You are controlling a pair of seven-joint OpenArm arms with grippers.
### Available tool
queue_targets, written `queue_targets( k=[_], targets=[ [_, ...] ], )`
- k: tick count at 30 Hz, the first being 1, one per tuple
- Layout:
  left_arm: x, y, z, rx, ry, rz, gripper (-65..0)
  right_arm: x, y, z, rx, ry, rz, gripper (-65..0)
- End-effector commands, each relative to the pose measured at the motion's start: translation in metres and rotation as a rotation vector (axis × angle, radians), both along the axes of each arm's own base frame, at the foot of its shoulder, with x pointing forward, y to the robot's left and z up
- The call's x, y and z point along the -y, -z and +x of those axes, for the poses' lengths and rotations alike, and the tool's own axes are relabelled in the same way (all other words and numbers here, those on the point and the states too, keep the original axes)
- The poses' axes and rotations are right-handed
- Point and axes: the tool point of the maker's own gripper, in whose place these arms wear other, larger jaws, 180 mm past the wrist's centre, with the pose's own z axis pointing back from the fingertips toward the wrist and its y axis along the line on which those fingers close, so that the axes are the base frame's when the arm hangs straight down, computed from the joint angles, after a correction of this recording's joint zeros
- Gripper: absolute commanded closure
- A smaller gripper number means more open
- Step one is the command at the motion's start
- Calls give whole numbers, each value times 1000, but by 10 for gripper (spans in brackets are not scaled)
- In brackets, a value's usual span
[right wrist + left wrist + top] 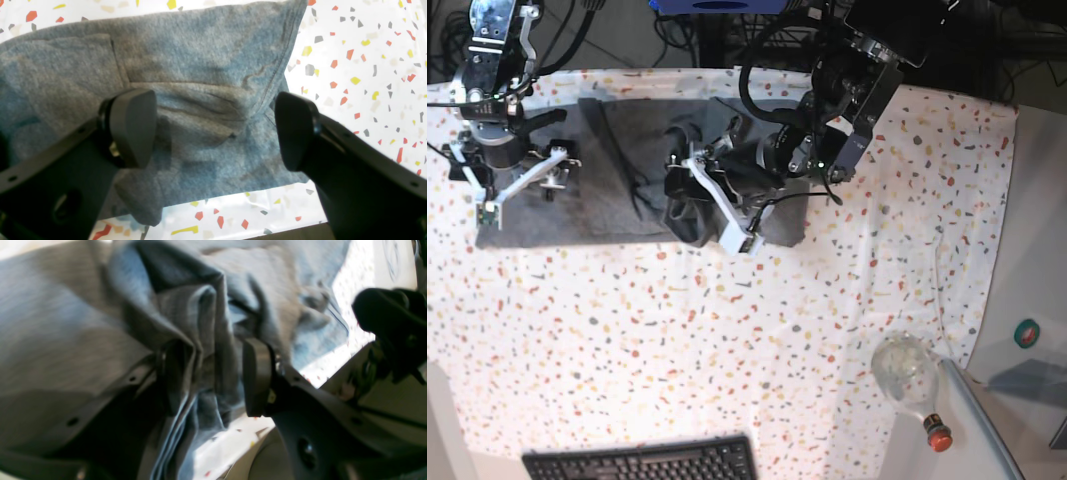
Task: Layout the t-shirt on the table in an organized manner, then fold the t-shirt properly
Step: 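Fold the strip end with the left gripper toward the right gripper, then release the folded end and regrasp the folded edge with the left gripper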
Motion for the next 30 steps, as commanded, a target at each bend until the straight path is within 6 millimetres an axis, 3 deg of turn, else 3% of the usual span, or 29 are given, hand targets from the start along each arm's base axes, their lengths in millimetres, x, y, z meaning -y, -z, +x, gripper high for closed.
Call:
queue_targets(
  k=[1,5,12,15,16,18,20,21,23,24,27,30],
  targets=[
    [8,-9,8,29,9,-24,-276,3,-11,7,45,1,-15,-509],
    [33,-9,9,38,92,-15,-276,7,-11,6,45,11,-19,-509],
    [82,-14,8,43,204,-26,-275,66,-30,6,95,173,-76,-509],
    [86,-31,13,86,206,-52,-273,82,-38,8,122,222,-87,-512],
    [79,-37,19,110,194,-53,-273,88,-41,9,130,237,-92,-513],
    [43,-41,30,137,125,-39,-273,99,-50,16,161,271,-96,-516],
    [-16,-41,39,128,-6,-29,-267,108,-55,20,162,288,-82,-524],
    [-52,-38,42,107,-85,-20,-237,108,-55,22,149,276,-47,-539],
    [-124,-28,41,64,-239,4,-97,119,-59,22,116,263,18,-545],
    [-156,-27,40,60,-296,14,-8,123,-54,18,71,258,60,-542],
    [-237,-25,26,78,-420,79,0,139,-28,7,-82,269,155,-542],
    [-292,-21,7,83,-509,210,0,149,3,3,-169,238,206,-542]
  ],
)
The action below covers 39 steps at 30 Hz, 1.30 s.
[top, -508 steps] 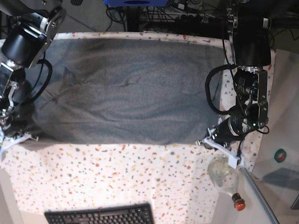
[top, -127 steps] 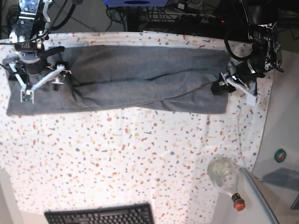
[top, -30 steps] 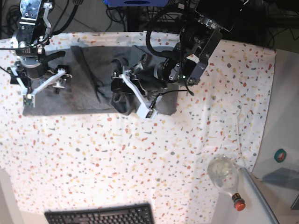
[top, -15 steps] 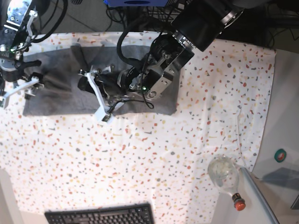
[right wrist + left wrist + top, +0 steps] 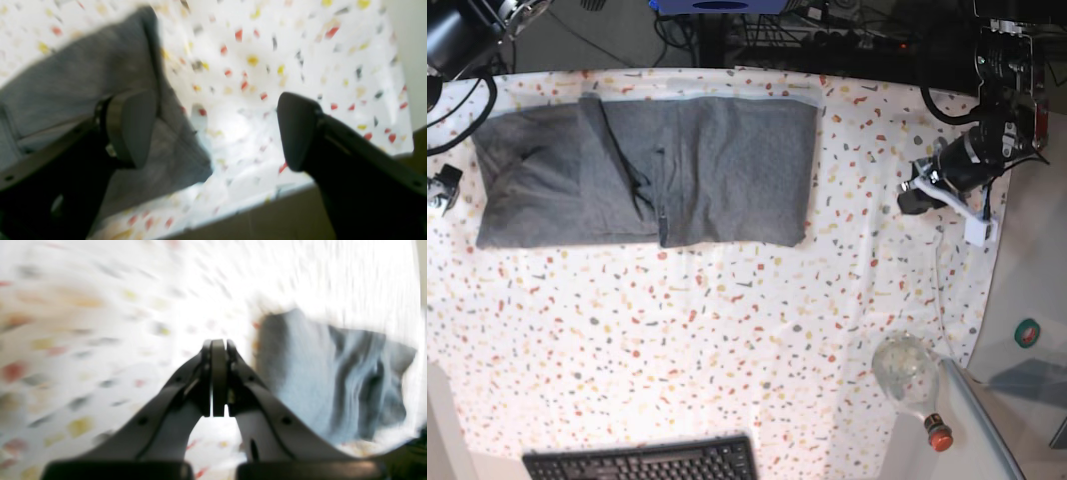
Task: Layout the t-shirt on the table in an organized manner, then fold the t-shirt properly
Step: 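Release the folded end and regrasp the folded edge with the left gripper, then grasp the shirt end with the right gripper and fold it toward the left gripper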
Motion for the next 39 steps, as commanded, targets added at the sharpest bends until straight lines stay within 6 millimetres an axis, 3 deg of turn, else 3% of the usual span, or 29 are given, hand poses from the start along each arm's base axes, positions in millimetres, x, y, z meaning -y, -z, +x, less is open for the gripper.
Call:
queue_targets(
  k=[1,4,7,14,19,23,31,39],
  targets=[
    [-11,-4,-3,8,14,69,0,9,-4,9,22,-14,-9,-542],
    [-21,8,-17,-34,57,224,0,10,21,5,-25,-52,56,-542],
    [-11,25,-25,-64,57,263,0,0,38,4,-39,-124,113,-542],
    [70,54,-12,59,215,282,0,-11,42,7,-38,-158,139,-542],
    [98,73,-14,27,277,249,0,-26,45,14,-40,-167,173,-542],
    [115,75,-10,31,287,220,0,-39,57,25,-17,-159,239,-542],
    [124,74,-4,39,283,203,0,-47,65,26,-10,-153,274,-542],
    [116,85,-8,2,272,210,0,-64,66,22,-58,-200,339,-542]
  ],
)
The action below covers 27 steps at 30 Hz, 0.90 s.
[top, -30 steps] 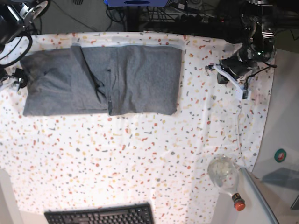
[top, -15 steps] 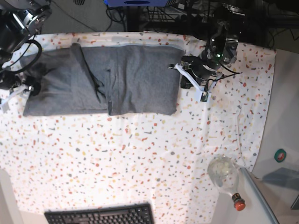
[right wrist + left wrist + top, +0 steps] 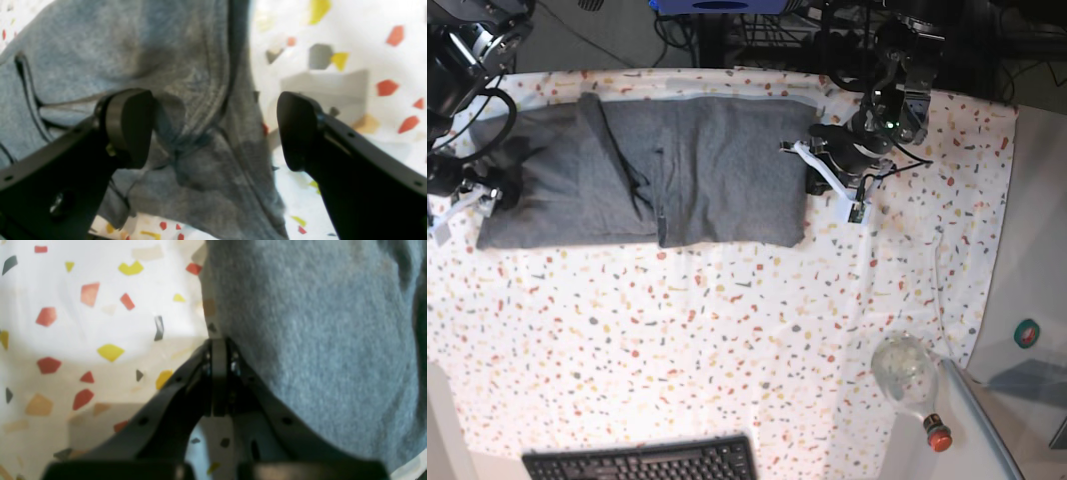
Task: Layout the t-shirt on the table in an organized manner, then fold the t-shirt properly
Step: 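Grasp the shirt end with the right gripper and fold it toward the left gripper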
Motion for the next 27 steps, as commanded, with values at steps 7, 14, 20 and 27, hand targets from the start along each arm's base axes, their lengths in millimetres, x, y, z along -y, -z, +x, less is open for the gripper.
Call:
queue_targets(
  k=[7,14,20,27],
  targets=[
    [11,6,-7,-35,13,2,0,-23,7,-8,-39,-31,46,-542],
    [34,5,-7,-35,75,-11,0,-27,9,-11,-61,-42,56,-434],
    [47,4,-6,-32,107,-25,0,-17,2,3,-7,-25,31,-227],
    [60,-5,9,-2,110,-45,0,19,-24,16,15,-28,-58,0]
  ],
)
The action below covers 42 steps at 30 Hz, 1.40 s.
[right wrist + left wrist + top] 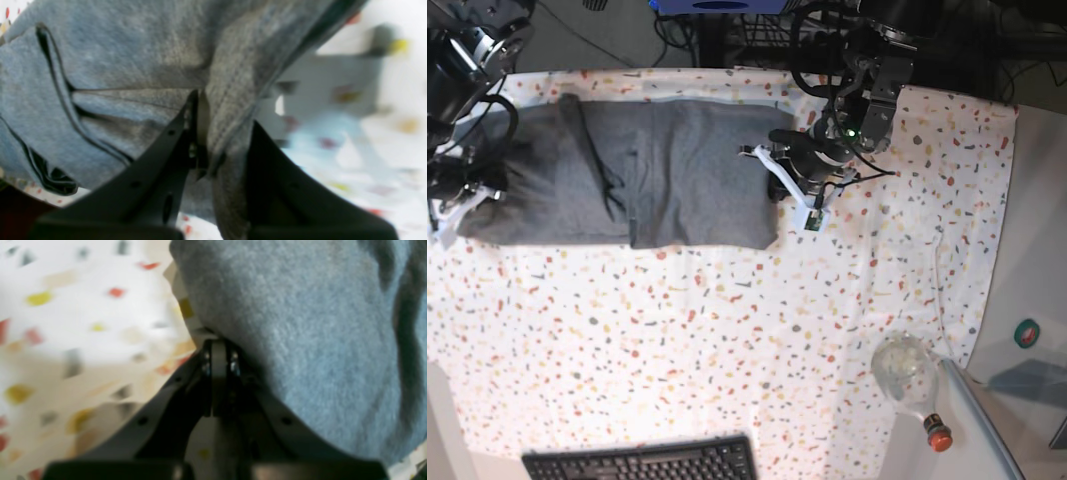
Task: Layout the t-shirt on the table in an organized manner, then fold the t-shirt properly
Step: 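Grasp the shirt end with the right gripper and fold it toward the left gripper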
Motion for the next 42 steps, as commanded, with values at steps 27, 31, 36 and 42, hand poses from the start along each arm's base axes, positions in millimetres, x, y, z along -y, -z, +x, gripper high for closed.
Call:
queue_targets(
  k=[27,31,36,42],
  targets=[
    [29,1,1,-13,70,-21,0,-181,-100,26,215,-388,-146,0],
    [28,1,1,-11,70,-19,0,-198,-101,26,221,-443,-138,0],
    [29,-1,3,-4,70,-23,0,-218,-102,25,228,-509,-127,0],
    [29,-1,3,-5,71,-20,0,-240,-92,16,196,-590,-104,0]
  ],
)
